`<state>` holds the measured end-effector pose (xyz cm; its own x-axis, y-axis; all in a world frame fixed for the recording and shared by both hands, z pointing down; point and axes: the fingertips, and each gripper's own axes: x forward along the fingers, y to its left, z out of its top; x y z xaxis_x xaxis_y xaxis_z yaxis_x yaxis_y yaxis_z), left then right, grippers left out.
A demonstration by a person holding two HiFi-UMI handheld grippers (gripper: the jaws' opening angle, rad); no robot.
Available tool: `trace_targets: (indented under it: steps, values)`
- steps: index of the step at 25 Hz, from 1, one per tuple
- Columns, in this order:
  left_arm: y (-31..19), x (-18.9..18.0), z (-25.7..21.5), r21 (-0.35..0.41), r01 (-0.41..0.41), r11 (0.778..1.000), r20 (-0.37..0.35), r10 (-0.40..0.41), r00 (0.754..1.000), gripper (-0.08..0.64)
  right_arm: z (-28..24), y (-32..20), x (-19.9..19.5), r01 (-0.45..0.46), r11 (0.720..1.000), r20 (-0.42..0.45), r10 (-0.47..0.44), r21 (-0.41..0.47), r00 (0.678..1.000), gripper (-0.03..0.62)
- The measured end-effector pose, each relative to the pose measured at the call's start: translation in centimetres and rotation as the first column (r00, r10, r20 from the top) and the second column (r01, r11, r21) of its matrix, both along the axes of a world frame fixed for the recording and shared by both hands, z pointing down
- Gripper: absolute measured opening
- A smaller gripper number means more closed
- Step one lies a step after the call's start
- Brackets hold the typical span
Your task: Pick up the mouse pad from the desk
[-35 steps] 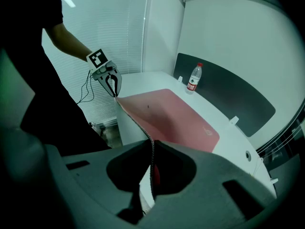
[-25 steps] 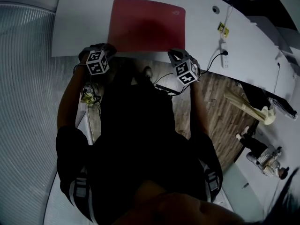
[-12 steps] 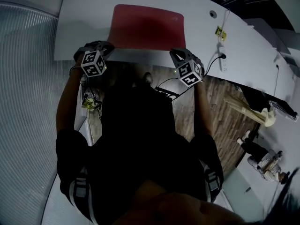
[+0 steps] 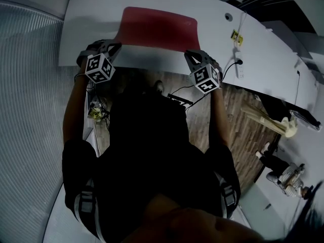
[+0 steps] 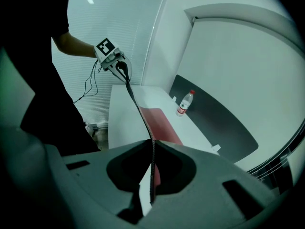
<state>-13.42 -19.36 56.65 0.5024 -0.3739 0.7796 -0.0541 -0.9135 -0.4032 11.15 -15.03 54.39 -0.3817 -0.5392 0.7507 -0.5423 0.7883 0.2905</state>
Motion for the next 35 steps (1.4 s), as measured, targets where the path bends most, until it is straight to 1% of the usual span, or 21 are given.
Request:
trace_targets:
  steps: [3,7,11,16,22,29,32,35]
  values:
    - [-0.5,0.2,-0.8,0.025,0.013,1.000,-0.001,-0.013,1.000,0.014,-0.7,-0.3,0.1,0.002,1.000,-0.014,-0.002,0.017,1.000,0.011]
    - [-1.2,0.5,-2.6,0.067,0.040,0.997,-0.026,-0.038,0.999,0.014,-2.0,-0.7,0.5,0.001,0.999,-0.022,0.000,0.049,1.000,0.011]
    - [-2.3,1.0,-4.2,0.114,0.068,0.991,-0.047,-0.063,0.997,0.014,-3.1,-1.5,1.0,-0.006,0.996,-0.031,0.009,0.086,0.999,0.011]
    - [-2.8,1.2,-5.8,0.156,0.090,0.984,-0.068,-0.080,0.994,0.014,-4.4,-1.9,1.3,-0.009,0.992,-0.044,0.014,0.123,0.999,0.011]
    - [-3.5,1.5,-8.2,0.221,0.126,0.967,-0.097,-0.107,0.990,0.014,-6.4,-2.1,1.5,-0.012,0.985,-0.049,0.021,0.171,0.999,0.011]
    - [-3.8,2.0,-10.5,0.265,0.151,0.952,-0.139,-0.117,0.983,0.014,-8.5,-2.5,2.0,-0.019,0.976,-0.047,0.030,0.217,0.998,0.011]
    - [-3.7,1.9,-11.6,0.306,0.154,0.939,-0.142,-0.115,0.983,0.014,-9.5,-2.4,1.9,-0.011,0.970,-0.054,0.025,0.242,0.998,0.011]
    - [-3.6,2.0,-13.2,0.340,0.167,0.926,-0.163,-0.117,0.980,0.014,-10.7,-2.3,2.0,-0.005,0.964,-0.054,0.020,0.266,0.998,0.011]
